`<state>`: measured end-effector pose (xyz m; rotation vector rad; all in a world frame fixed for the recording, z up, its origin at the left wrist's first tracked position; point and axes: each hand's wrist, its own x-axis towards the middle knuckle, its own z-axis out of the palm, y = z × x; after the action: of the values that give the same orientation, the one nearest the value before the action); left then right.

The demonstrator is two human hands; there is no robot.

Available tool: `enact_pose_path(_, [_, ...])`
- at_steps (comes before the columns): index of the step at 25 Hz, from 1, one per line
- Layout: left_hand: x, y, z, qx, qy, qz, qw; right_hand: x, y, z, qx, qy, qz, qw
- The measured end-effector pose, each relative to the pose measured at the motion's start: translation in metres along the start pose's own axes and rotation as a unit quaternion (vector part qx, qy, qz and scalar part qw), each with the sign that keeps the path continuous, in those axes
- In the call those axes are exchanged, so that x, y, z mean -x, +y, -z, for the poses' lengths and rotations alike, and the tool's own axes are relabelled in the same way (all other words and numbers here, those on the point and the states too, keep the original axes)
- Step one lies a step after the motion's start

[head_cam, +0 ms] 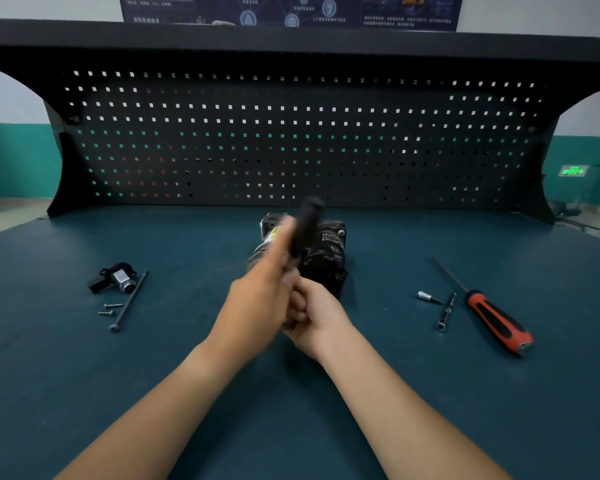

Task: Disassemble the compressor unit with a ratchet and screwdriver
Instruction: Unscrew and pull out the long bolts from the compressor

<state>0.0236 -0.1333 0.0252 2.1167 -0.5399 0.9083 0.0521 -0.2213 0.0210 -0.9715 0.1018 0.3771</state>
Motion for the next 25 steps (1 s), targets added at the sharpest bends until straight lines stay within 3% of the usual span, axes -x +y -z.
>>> enact_pose_path(2, [0.000,0.001,-0.001,-0.100,-0.044,-0.038,0.993,0.000,0.000,0.001,0.001,0.011,0.002,1.000])
enact_pose_path(3, [-0.001,-0.001,0.000,-0.089,-0.032,-0.027,0.995,0.000,0.000,0.001,0.008,0.011,0.008,1.000])
enact_pose_path(6, [-0.006,-0.013,0.004,0.089,0.092,0.066,0.990,0.002,0.000,-0.001,0.020,-0.009,0.012,1.000])
enact_pose_path(8, [-0.009,-0.021,0.006,0.201,0.148,0.177,0.952,0.002,-0.001,-0.002,0.018,-0.033,0.004,0.999])
enact_pose_path(10, [-0.009,-0.026,0.006,0.258,0.149,0.247,0.922,0.001,0.001,-0.003,0.029,-0.046,0.002,0.999])
enact_pose_path(14, [-0.005,-0.024,0.003,0.246,0.146,0.248,0.925,0.001,0.003,-0.004,0.038,-0.041,0.006,0.998])
enact_pose_path(22, [-0.006,-0.011,-0.004,0.331,0.219,0.264,0.879,0.003,-0.002,0.000,0.019,-0.056,0.011,0.998])
enact_pose_path(25, [-0.004,-0.008,-0.008,0.340,0.224,0.254,0.877,0.003,-0.005,0.001,0.022,-0.068,0.002,0.997])
